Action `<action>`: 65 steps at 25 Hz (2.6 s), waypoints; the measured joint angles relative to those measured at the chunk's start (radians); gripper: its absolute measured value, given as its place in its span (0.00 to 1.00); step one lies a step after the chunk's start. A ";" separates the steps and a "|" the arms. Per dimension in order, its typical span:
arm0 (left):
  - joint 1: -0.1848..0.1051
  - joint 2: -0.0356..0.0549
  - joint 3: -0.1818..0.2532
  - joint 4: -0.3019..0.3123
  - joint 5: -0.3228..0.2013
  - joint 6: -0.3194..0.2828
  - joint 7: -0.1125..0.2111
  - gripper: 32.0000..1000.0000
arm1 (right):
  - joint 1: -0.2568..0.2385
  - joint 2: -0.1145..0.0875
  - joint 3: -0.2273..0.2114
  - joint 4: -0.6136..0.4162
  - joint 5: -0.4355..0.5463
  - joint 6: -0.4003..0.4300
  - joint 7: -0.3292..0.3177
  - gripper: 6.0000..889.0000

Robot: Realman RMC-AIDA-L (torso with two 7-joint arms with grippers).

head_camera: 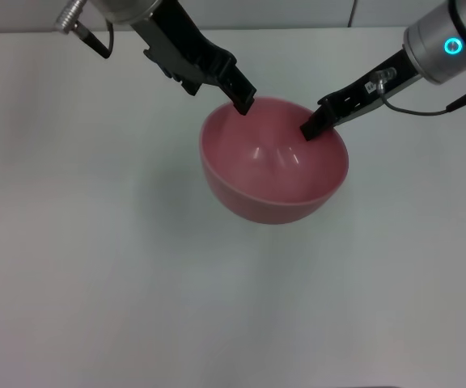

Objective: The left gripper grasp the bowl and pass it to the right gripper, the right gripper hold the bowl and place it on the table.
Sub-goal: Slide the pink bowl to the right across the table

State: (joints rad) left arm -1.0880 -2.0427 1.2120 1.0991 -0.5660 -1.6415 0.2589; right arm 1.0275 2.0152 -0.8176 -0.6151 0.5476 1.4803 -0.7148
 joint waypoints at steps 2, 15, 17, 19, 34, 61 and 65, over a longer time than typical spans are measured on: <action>0.005 0.0000 0.000 0.021 0.004 -0.009 -0.006 0.86 | -0.001 0.000 0.000 0.000 0.000 0.000 0.000 0.04; 0.028 0.0017 -0.008 0.110 0.091 -0.043 -0.029 0.86 | -0.009 -0.003 0.000 0.000 -0.041 -0.007 0.005 0.03; 0.032 0.0034 -0.009 0.110 0.092 -0.041 -0.029 0.86 | -0.010 -0.003 0.002 0.001 -0.059 -0.014 0.008 0.03; 0.034 0.0045 -0.009 0.108 0.092 -0.037 -0.028 0.86 | -0.016 -0.003 0.002 0.002 -0.068 -0.021 0.011 0.03; 0.031 0.0056 -0.007 0.055 0.093 -0.001 -0.017 0.86 | -0.057 -0.030 -0.001 0.106 -0.147 -0.181 0.053 0.03; 0.028 0.0024 -0.005 0.041 0.083 0.020 -0.012 0.86 | -0.084 -0.023 -0.002 0.181 -0.236 -0.371 0.100 0.03; 0.028 0.0024 -0.005 0.041 0.083 0.020 -0.012 0.86 | -0.085 -0.022 -0.002 0.181 -0.236 -0.383 0.098 0.03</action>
State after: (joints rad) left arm -1.0600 -2.0402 1.2072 1.1397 -0.4833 -1.6213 0.2470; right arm 0.9429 1.9933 -0.8192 -0.4340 0.3118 1.0977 -0.6169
